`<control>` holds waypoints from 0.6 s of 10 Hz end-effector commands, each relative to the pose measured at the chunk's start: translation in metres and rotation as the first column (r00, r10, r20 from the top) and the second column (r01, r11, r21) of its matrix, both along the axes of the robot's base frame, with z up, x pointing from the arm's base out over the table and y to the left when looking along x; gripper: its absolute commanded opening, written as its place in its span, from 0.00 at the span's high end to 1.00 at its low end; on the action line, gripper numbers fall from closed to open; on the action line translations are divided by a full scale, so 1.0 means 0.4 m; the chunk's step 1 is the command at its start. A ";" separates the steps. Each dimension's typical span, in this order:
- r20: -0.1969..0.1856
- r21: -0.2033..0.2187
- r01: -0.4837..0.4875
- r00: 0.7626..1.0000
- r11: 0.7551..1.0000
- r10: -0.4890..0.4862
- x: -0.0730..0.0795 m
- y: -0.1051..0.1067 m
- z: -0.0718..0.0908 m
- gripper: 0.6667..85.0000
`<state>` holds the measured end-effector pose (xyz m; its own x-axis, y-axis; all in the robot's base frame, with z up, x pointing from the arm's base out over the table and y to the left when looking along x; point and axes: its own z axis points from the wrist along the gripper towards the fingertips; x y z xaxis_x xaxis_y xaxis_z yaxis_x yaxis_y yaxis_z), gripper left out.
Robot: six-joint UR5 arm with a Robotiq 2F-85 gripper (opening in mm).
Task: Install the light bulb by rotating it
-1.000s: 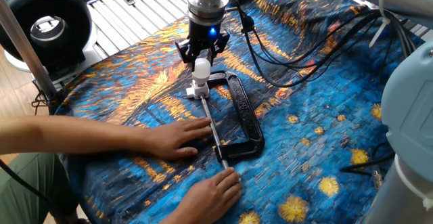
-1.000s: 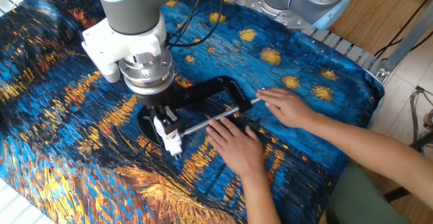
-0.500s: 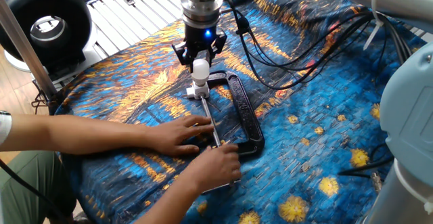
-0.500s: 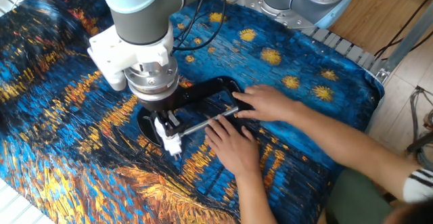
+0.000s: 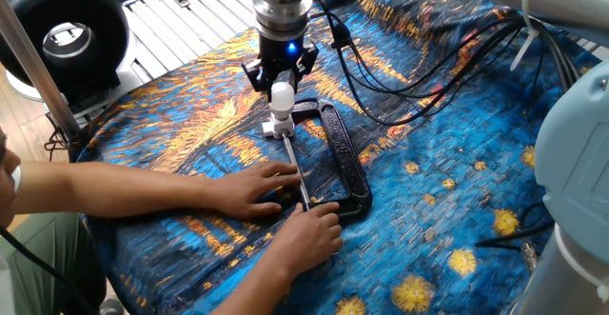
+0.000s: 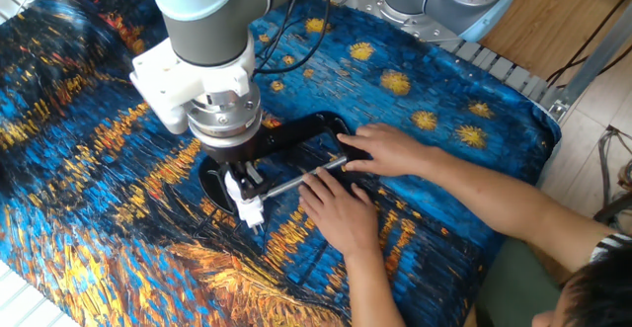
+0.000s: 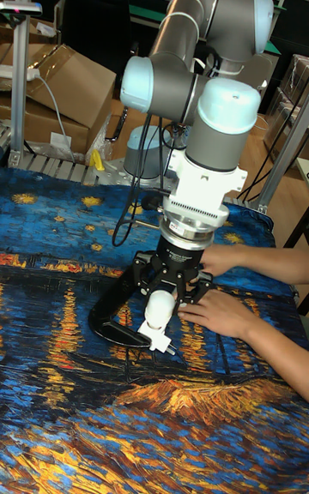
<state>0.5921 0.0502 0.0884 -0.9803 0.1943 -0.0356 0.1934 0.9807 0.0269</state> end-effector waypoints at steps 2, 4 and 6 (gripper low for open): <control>-0.080 0.051 -0.083 0.993 0.995 0.087 -0.054 0.015 0.032 0.56; -0.098 0.076 -0.111 0.988 0.991 0.118 -0.060 0.017 0.037 0.42; -0.091 0.081 -0.150 0.983 0.985 0.157 -0.059 0.010 0.024 0.31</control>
<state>0.5710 0.0527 0.0972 -0.9951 0.0813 0.0566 0.0847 0.9946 0.0597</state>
